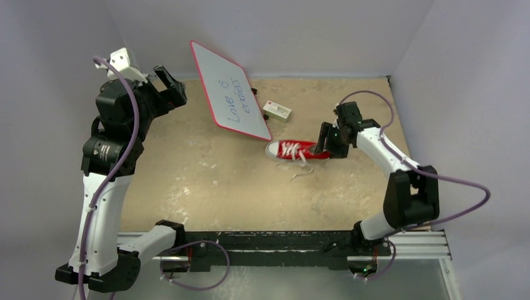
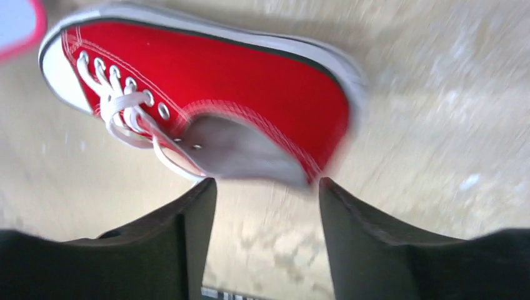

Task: Tie the shoes

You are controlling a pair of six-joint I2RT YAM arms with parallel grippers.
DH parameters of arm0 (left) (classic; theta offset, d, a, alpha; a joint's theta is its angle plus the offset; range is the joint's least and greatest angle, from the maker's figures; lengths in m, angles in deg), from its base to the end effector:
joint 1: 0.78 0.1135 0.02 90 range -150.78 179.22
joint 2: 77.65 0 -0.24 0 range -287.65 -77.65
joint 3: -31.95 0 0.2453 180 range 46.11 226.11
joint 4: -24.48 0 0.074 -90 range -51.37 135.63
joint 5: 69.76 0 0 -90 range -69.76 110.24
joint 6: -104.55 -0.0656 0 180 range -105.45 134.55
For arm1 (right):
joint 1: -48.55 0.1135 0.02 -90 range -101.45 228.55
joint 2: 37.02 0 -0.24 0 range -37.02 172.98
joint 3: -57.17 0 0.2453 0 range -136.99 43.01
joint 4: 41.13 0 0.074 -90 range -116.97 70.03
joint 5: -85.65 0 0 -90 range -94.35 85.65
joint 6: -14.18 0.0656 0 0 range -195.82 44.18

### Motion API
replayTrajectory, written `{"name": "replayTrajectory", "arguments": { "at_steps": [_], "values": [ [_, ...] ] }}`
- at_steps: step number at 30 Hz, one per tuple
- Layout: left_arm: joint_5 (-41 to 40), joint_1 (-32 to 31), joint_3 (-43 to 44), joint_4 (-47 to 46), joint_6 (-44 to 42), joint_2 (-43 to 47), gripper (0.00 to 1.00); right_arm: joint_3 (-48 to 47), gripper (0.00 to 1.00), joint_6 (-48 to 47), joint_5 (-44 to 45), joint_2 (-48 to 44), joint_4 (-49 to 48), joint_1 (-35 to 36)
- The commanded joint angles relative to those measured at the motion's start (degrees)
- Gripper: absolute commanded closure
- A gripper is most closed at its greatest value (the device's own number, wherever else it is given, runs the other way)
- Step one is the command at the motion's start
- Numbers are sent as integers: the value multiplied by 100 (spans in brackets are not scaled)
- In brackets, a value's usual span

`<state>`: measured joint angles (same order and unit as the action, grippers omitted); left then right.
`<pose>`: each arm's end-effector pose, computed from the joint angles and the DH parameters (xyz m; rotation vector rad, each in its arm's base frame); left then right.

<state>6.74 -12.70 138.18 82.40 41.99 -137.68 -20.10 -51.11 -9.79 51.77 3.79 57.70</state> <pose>0.2036 -0.0273 0.4705 -0.4080 1.7312 -0.2879 0.3271 0.0590 0.1884 0.3135 2.5681 0.3447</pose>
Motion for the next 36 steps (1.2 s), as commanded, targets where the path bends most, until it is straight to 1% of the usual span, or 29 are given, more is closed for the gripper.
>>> {"name": "replayTrajectory", "arguments": {
  "at_steps": [1, 5, 7, 8, 10, 12, 16, 18, 21, 23, 26, 29, 33, 36],
  "values": [
    [53, -124, -83, -291, 63, 70, 1, 3, 32, -288, -653, -687, 943, -62],
    [42, -135, -104, -357, 86, 69, 1, -557, 22, -1171, -121, -650, 1177, -62],
    [9, -135, -53, -350, 65, 56, 1, -1041, 22, -1526, -41, -273, 1443, -80],
    [-13, -135, 0, -306, 38, 34, 1, -1208, 24, -1936, -16, -107, 1452, -68],
    [-46, -135, 116, -227, -11, 23, 1, -1365, 28, -2364, -215, 62, 1247, 86],
    [-62, -162, 125, -203, -65, 79, 1, -1410, 30, -2902, -670, 81, 833, 255],
    [-108, -269, 12, -202, -107, 190, 1, -1043, 33, -3983, -917, -60, 41, 525],
    [-109, -285, 32, -202, -107, 201, 1, -1023, 35, -4601, -1078, 60, 120, 575],
    [-158, -284, 102, -215, -144, 232, 1, -1110, 39, -5264, -901, 395, 438, 735],
    [-291, -284, 157, -185, -195, 246, 1, -1032, 39, -5391, -937, 462, 396, 820],
    [-429, -284, 302, -88, -283, 217, 1, -915, 39, -5296, -886, 563, 364, 979],
    [-406, -284, 321, -100, -312, 251, 1, -662, 37, -5311, -288, 676, 169, 1231],
    [-288, -302, 220, -132, -239, 304, 1, -537, 37, -5276, 204, 969, -62, 1383],
    [-312, -302, 327, -102, -240, 291, 1, -428, 38, -5185, 518, 1068, -415, 1436]
  ]
}}
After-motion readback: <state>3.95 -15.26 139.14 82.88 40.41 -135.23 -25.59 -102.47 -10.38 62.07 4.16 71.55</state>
